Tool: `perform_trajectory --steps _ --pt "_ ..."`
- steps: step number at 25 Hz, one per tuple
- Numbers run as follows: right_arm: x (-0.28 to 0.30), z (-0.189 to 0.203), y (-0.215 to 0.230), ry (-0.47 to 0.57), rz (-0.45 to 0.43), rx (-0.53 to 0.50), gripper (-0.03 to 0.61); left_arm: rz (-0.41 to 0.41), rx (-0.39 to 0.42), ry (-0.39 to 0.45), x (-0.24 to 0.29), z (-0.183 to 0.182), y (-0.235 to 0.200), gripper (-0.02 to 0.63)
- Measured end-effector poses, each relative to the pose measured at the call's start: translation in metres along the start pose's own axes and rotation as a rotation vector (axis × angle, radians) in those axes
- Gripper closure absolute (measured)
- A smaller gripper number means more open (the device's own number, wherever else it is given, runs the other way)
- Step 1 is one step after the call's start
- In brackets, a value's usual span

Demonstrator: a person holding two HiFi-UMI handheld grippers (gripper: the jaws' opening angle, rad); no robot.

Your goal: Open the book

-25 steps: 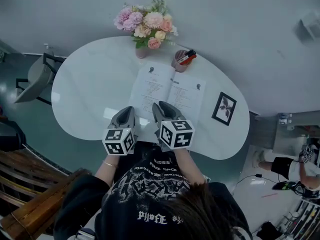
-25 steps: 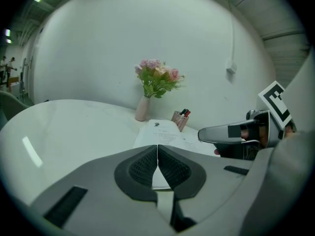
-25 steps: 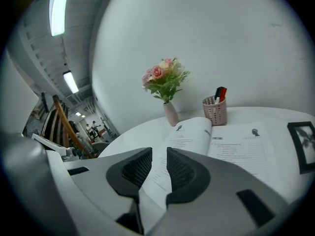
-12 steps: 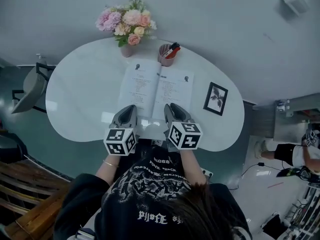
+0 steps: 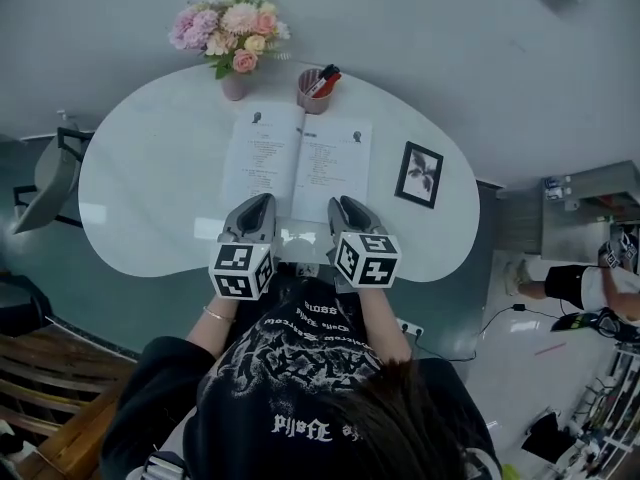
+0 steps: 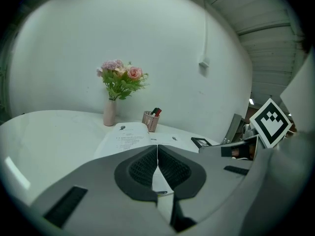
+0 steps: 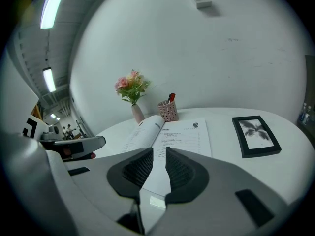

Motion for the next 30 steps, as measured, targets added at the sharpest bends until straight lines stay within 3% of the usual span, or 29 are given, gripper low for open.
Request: perform_trajectory --steps 5,19,30 --pt "-0.004 0.002 0.006 -0.013 0.052 -0.058 0.549 0.000 -0.010 -0.001 -0.001 0.001 0.000 0.589" --pt "0.004 0.002 0.004 -0.009 0.078 -0.134 0.551 0.004 -0.004 -0.002 0.005 0.001 -0.002 0.589" --pt "0.009 0.009 0.007 -0.021 0.097 -0.133 0.552 -0.026 -0.056 -0.004 0.002 0.005 -0.016 0.591"
Point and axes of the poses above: the fingertips, and each gripper's own axes: x forward along the fingers, y to its right, z out of its underside, the point moved 1 cm from there along -x, backward along the fingers
